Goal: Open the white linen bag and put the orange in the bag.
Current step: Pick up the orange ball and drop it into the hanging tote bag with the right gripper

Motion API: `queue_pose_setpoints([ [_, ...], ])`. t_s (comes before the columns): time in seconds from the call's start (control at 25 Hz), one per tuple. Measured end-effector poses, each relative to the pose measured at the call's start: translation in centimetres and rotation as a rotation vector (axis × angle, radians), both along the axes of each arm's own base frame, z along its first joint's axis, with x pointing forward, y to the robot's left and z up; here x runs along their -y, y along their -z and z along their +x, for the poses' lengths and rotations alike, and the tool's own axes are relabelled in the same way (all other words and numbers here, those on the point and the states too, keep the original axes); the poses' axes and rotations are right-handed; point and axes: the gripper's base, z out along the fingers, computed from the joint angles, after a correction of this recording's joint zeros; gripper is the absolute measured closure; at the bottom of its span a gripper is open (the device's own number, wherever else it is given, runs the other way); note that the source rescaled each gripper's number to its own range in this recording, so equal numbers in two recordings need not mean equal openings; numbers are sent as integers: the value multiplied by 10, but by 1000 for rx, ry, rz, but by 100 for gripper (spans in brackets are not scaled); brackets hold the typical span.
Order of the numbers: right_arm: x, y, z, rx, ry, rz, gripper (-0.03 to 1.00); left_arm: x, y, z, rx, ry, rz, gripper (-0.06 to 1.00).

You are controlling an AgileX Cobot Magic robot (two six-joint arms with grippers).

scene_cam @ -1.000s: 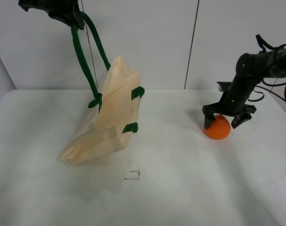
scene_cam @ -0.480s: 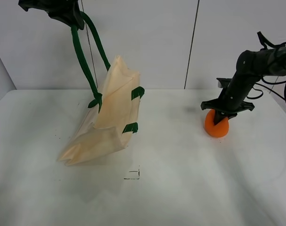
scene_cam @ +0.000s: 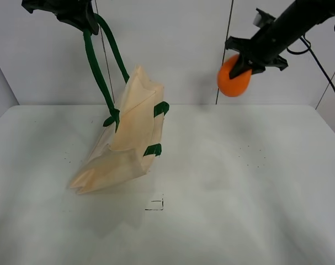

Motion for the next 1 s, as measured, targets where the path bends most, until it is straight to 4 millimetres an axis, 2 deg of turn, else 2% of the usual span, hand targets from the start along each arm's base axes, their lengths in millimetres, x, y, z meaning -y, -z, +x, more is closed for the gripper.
queue_pose_setpoints([
  [0.16,-61,-12,-12,64,-117,43,97,0,0,0,0,0,0,94],
  [0.28,-106,-9,-23,94,-190,62,97,0,0,0,0,0,0,94],
  [0.4,-147,5,-31,101,-236,70,97,0,0,0,0,0,0,94],
  [0.48,-164,22,-31,77,-241,71,97,0,0,0,0,0,0,94],
  [0.56,-176,41,-30,43,-240,68,97,0,0,0,0,0,0,94],
  [0.76,-189,83,-21,-28,-220,61,97,0,0,0,0,0,0,94],
  [1.0,-197,102,-14,-53,-187,136,97,0,0,0,-1,1,-3,94],
])
